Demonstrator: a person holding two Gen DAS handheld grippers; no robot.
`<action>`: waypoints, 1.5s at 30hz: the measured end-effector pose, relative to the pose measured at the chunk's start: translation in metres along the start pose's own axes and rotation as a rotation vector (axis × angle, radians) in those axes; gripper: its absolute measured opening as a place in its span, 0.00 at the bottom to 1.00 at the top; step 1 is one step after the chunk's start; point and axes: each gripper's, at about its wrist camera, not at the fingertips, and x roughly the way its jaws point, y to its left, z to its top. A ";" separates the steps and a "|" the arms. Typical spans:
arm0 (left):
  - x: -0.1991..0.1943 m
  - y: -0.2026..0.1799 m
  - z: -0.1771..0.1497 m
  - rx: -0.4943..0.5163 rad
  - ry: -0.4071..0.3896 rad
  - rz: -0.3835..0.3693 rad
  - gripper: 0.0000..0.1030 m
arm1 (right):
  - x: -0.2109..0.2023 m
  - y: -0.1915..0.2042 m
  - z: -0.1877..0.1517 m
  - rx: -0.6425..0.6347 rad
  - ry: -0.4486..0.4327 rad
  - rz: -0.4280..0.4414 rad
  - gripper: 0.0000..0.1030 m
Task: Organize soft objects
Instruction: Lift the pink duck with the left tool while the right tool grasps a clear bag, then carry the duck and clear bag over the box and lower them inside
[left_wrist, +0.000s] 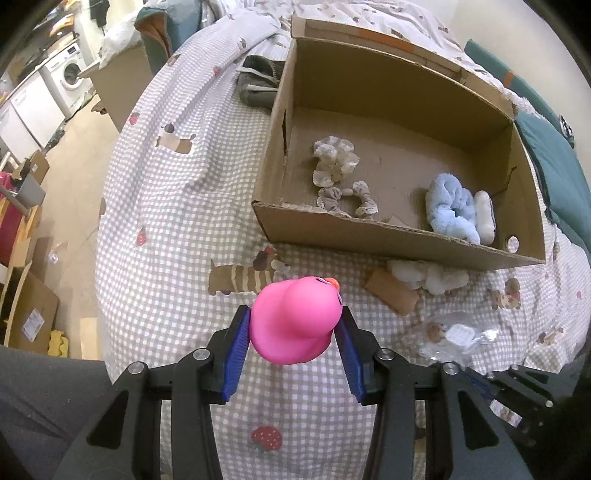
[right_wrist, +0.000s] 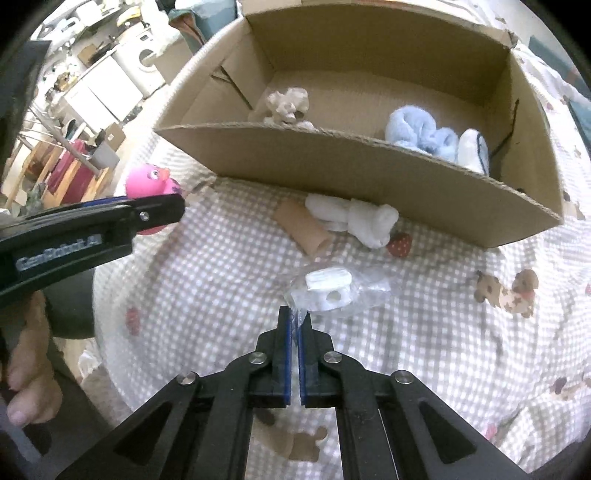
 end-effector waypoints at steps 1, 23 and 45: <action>-0.002 0.000 -0.002 0.000 -0.005 -0.002 0.41 | -0.006 -0.003 0.001 0.002 -0.011 0.001 0.04; -0.067 -0.017 0.035 0.071 -0.168 -0.035 0.41 | -0.113 -0.022 0.043 0.018 -0.234 0.065 0.04; -0.019 -0.062 0.106 0.171 -0.142 -0.047 0.41 | -0.054 -0.094 0.118 0.126 -0.253 0.007 0.04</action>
